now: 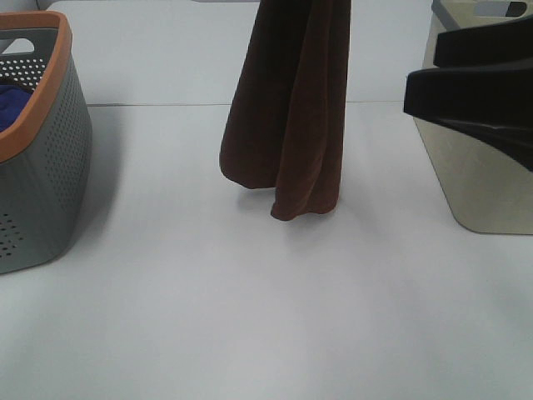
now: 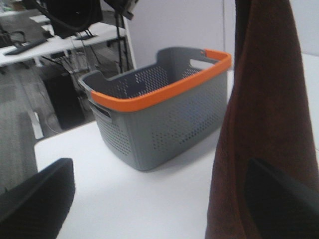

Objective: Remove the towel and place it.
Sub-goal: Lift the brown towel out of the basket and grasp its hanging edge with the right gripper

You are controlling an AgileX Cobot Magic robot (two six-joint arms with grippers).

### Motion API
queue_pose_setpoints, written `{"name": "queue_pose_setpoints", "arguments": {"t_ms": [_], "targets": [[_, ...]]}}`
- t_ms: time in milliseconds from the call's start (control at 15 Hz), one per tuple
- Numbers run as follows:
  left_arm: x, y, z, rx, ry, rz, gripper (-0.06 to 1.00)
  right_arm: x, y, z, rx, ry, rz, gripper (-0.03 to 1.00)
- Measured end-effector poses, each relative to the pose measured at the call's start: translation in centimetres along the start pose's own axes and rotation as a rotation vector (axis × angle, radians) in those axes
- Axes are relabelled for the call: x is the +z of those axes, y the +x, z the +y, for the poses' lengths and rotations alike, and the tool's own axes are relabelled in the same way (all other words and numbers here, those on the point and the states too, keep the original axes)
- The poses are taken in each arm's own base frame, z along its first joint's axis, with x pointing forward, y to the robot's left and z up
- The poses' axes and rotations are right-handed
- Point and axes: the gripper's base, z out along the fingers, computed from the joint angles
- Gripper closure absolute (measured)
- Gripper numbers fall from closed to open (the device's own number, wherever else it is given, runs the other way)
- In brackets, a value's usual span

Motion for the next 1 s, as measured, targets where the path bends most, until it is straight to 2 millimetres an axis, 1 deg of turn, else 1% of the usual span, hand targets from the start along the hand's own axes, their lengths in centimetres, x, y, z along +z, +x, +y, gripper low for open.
{"name": "queue_pose_setpoints", "arguments": {"t_ms": [133,267,333,533,667,800,933,1000], "targets": [[0.6,-0.1,-0.2,0.023,0.013,-0.004,0.94,1.5,1.2,-1.4,0.019,-0.054,0.002,0.07],[0.6,-0.3,-0.3,0.028,0.017,-0.008,0.94,3.0,3.3,-3.1,0.039,-0.07,0.061,0.07],[0.7,-0.3,-0.3,0.03,0.018,-0.009,0.94,3.6,3.9,-3.9,0.04,-0.075,0.084,0.07],[0.7,-0.6,-0.4,0.029,0.024,-0.019,0.94,5.5,5.2,-6.2,0.053,-0.085,0.128,0.07],[0.8,-0.6,-0.5,0.03,0.029,-0.019,0.94,6.2,5.8,-7.1,0.075,-0.088,0.143,0.07],[0.7,-0.6,-0.6,0.03,0.045,-0.017,0.94,6.9,7.5,-7.8,0.123,-0.105,0.177,0.07],[0.8,-0.6,-0.7,0.029,0.047,-0.017,0.94,7.4,8.7,-8.1,0.165,-0.133,0.193,0.07],[1.0,-0.5,-0.7,0.028,0.051,-0.015,0.94,7.5,9.0,-8.1,0.174,-0.136,0.198,0.07]]}}
